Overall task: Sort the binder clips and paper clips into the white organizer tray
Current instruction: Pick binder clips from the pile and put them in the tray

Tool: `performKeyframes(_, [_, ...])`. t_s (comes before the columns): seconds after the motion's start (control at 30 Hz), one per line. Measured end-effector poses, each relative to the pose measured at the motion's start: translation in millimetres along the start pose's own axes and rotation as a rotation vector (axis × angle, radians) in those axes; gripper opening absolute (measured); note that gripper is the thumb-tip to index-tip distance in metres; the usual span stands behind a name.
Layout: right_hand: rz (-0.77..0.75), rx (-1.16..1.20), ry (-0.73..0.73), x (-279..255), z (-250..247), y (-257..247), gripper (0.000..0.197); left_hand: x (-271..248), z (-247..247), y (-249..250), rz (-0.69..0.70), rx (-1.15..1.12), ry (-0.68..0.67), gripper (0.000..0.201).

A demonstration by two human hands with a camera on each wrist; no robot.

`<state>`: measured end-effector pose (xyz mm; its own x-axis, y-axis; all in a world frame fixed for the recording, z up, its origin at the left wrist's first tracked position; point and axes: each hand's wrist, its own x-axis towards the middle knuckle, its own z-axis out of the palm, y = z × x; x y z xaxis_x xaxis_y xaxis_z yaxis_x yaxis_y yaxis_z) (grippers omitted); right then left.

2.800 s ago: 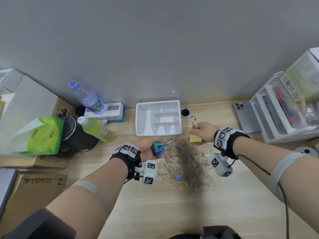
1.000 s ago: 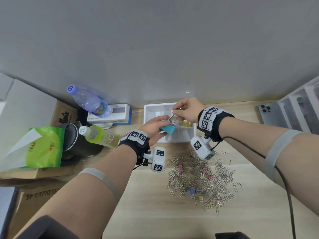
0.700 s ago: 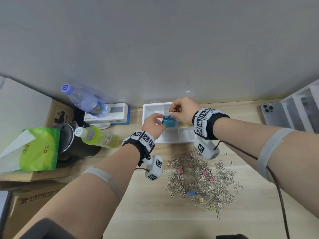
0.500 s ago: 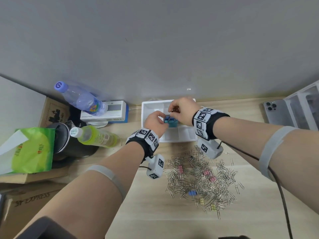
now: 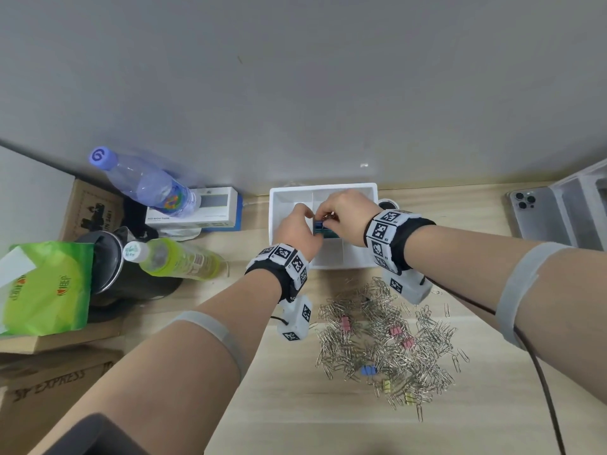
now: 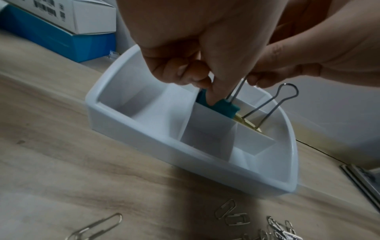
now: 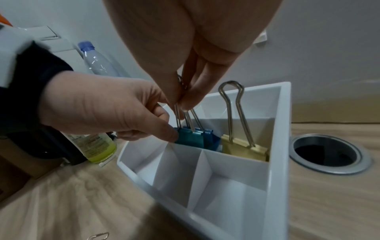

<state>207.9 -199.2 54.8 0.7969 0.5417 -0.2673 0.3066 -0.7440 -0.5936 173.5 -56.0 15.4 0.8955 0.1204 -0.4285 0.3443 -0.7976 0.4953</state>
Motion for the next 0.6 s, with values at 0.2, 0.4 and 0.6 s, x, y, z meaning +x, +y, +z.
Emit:
performKeyframes(0.2, [-0.012,-0.077,-0.065,2,8,0,0.022,-2,0,0,-0.012,-0.049,-0.045,0.033])
performKeyframes(0.4, [0.032,-0.068,0.013,-10,-9,18,0.066,-8,-6,5,-0.035,-0.09,-0.059,0.036])
performKeyframes(0.6, [0.15,-0.118,0.06,-33,-22,48,0.043,-16,-5,6,-0.046,-0.087,-0.069,0.038])
